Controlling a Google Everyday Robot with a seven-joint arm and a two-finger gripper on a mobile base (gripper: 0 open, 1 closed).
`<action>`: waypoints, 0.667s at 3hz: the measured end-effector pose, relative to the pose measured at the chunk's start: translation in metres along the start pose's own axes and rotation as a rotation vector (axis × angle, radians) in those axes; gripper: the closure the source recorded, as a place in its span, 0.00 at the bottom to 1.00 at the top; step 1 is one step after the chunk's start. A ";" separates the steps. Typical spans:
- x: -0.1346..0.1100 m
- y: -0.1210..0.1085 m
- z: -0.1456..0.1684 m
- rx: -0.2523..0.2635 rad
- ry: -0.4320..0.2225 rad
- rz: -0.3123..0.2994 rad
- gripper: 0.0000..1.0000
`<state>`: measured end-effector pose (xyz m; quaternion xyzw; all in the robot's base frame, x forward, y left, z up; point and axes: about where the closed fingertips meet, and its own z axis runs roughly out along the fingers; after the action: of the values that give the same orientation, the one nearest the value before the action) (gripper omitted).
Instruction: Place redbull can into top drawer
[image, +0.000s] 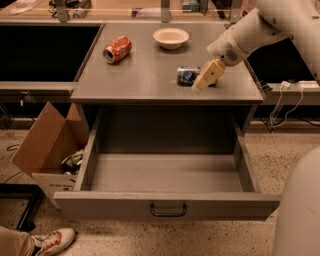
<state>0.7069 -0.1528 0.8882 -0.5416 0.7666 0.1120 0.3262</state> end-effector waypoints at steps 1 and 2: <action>0.001 -0.010 0.023 -0.009 0.024 0.016 0.00; 0.007 -0.018 0.041 -0.014 0.056 0.036 0.16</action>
Offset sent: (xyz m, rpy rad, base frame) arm 0.0463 0.0063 -0.0430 -0.0618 0.0741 -0.0591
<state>0.7371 -0.1433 0.8563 -0.5330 0.7842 0.1078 0.2988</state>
